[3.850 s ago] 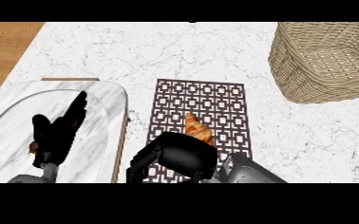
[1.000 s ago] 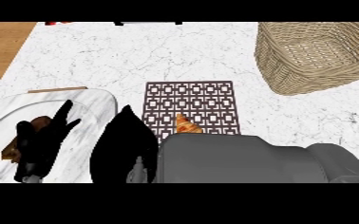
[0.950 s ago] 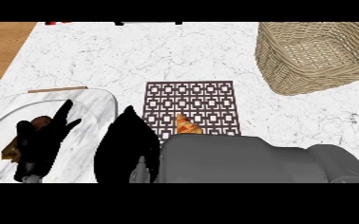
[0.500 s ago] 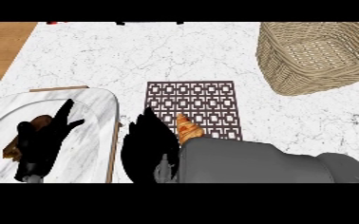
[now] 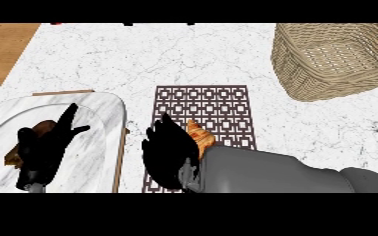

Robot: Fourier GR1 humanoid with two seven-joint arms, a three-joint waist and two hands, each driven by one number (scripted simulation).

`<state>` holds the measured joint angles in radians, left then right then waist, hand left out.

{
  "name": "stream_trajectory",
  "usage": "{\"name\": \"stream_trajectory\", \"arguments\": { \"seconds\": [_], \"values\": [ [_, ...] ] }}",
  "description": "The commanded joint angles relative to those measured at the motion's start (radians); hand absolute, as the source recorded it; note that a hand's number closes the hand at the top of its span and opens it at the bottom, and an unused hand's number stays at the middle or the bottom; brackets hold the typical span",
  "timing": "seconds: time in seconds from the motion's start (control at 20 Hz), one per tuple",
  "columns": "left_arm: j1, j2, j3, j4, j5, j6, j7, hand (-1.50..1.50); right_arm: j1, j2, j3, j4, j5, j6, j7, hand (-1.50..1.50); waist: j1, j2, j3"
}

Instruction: Pick the croissant from the placemat and place it in the basket

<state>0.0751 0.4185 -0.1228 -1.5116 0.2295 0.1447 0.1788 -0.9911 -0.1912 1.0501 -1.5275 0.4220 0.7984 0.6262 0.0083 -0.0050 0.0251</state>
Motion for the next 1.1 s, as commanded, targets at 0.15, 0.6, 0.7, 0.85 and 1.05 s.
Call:
{"name": "stream_trajectory", "arguments": {
  "seconds": [0.15, 0.6, 0.7, 0.85, 1.05],
  "values": [
    [0.043, -0.062, -0.031, 0.143, 0.014, -0.031, 0.013, 0.00, 0.054, 0.019, 0.038, 0.022, 0.076, -0.068, -0.054, -1.50, -0.010, 0.011, -0.026],
    [0.040, -0.070, -0.036, 0.079, -0.009, -0.010, 0.087, 0.00, 0.074, -0.003, 0.124, 0.132, 0.183, -0.078, -0.113, -1.50, -0.005, 0.010, -0.025],
    [0.037, -0.075, -0.032, 0.085, -0.004, -0.018, 0.087, 0.00, 0.078, -0.018, 0.108, 0.141, 0.198, -0.099, -0.127, -1.50, -0.008, 0.010, -0.025],
    [0.081, -0.102, -0.049, 0.093, -0.027, -0.013, 0.034, 0.00, 0.090, -0.017, 0.097, 0.160, 0.201, -0.098, -0.137, -1.50, -0.006, 0.010, -0.026],
    [0.068, -0.090, -0.028, 0.052, -0.019, -0.010, 0.082, 0.00, 0.094, 0.007, 0.092, 0.193, 0.219, -0.113, -0.168, -1.50, -0.001, 0.009, -0.025]
  ]
}}
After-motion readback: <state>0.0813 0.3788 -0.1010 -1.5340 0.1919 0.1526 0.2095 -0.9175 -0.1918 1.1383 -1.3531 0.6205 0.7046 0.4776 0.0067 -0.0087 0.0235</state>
